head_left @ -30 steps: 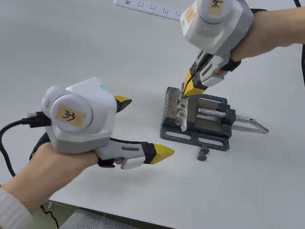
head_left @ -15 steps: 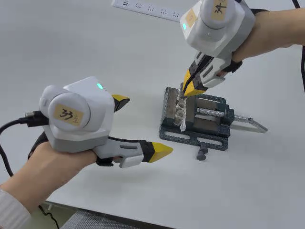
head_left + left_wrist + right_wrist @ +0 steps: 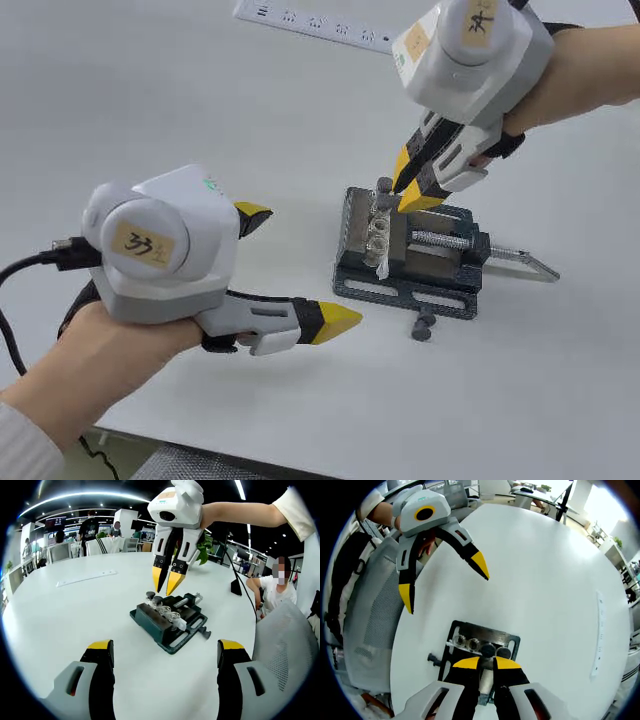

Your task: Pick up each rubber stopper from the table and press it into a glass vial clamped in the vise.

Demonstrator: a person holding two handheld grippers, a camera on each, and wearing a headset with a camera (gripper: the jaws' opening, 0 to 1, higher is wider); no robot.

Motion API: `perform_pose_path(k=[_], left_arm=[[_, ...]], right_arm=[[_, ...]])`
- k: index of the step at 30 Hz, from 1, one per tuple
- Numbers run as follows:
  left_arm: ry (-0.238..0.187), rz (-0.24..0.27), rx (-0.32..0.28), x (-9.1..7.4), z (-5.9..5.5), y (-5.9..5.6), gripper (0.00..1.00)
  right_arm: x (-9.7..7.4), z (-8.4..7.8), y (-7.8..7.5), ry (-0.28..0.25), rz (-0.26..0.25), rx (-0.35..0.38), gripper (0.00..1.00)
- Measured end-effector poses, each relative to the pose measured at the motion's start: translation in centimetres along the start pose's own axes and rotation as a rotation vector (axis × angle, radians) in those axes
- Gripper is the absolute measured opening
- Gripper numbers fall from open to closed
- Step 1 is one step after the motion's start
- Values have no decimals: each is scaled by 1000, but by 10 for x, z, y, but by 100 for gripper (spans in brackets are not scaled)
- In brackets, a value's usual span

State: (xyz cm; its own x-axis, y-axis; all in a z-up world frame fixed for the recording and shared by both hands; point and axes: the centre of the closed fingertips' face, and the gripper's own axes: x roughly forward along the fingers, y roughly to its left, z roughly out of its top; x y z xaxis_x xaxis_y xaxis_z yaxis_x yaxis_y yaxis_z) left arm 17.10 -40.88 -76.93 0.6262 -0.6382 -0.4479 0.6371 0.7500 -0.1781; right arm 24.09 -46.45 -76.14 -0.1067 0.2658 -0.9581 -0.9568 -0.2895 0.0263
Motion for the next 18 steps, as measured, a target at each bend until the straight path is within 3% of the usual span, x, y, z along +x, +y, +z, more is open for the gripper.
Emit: perform_pose_path(k=[8,18], left_arm=[[3,0,-3,0,-1,0,83],[10,2,-9,-1,-4,1,83]], right_arm=[[2,0,-17,-12,-44,41,0],[5,2,-12,-14,-23,53,0]])
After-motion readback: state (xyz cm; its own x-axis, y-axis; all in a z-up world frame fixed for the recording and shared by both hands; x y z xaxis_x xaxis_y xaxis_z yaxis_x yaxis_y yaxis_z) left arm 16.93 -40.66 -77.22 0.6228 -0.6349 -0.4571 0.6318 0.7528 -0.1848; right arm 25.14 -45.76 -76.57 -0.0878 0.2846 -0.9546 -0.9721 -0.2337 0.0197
